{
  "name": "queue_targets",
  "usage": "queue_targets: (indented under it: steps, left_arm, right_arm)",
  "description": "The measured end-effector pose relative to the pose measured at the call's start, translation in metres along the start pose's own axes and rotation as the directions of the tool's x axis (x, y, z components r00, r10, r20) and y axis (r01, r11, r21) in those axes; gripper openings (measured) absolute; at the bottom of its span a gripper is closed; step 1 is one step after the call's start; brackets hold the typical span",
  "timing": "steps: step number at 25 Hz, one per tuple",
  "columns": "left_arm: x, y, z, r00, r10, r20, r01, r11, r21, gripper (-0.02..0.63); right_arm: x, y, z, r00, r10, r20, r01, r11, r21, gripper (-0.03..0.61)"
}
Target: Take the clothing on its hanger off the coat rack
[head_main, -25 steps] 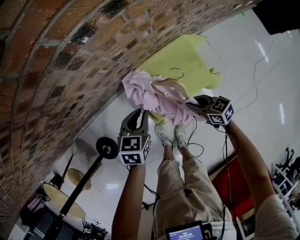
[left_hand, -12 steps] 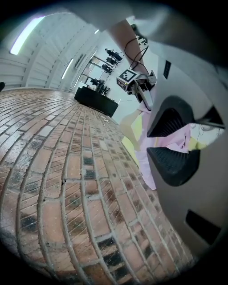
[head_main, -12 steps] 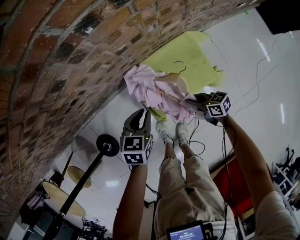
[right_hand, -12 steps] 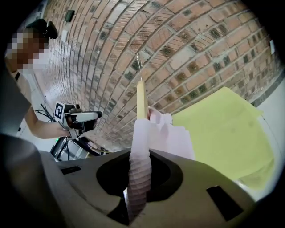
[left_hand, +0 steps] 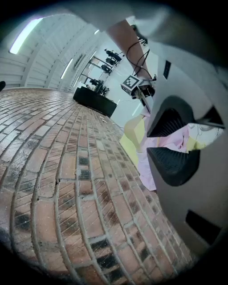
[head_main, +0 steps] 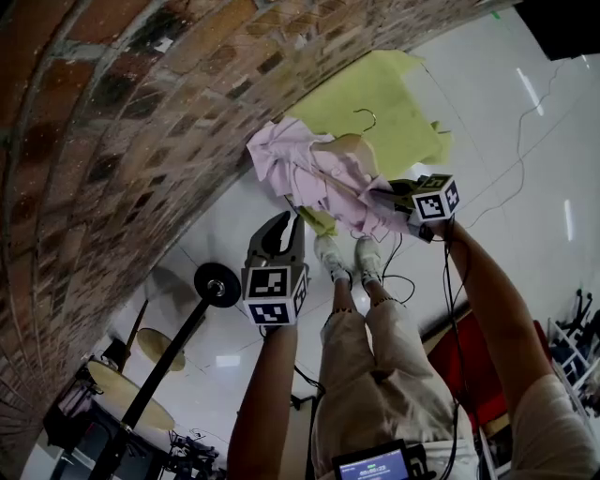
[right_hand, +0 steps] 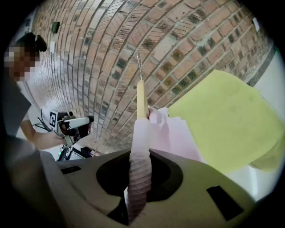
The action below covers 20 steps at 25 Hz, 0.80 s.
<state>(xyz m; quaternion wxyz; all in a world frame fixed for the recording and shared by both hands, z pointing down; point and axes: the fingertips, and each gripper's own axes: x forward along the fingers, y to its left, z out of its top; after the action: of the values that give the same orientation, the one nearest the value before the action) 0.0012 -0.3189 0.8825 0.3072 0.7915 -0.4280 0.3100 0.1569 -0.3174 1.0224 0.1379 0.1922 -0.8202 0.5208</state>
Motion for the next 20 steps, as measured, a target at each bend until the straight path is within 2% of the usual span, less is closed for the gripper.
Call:
queue_targets:
  steps: [3, 8, 12, 20]
  left_arm:
    - [0.004, 0.003, -0.010, 1.000, -0.004, -0.012, 0.004, 1.000, -0.005, 0.075]
    - [0.015, 0.005, -0.023, 1.000, -0.009, -0.022, 0.008, 1.000, -0.015, 0.074]
    - [0.024, 0.007, -0.033, 1.000, -0.008, -0.026, 0.007, 1.000, -0.022, 0.075]
    - [0.040, 0.001, -0.041, 0.999, -0.025, -0.036, 0.024, 0.999, -0.023, 0.075]
  right_arm:
    - [0.006, -0.008, -0.010, 1.000, 0.024, 0.014, -0.025, 0.996, 0.088, 0.018]
    - [0.015, -0.027, -0.021, 0.999, 0.034, 0.025, -0.038, 0.986, 0.163, 0.018]
    - [0.024, -0.039, -0.017, 0.999, 0.024, 0.024, -0.028, 0.990, 0.139, 0.020]
    - [0.027, -0.083, -0.023, 0.994, -0.101, -0.028, 0.104, 0.987, 0.126, 0.034]
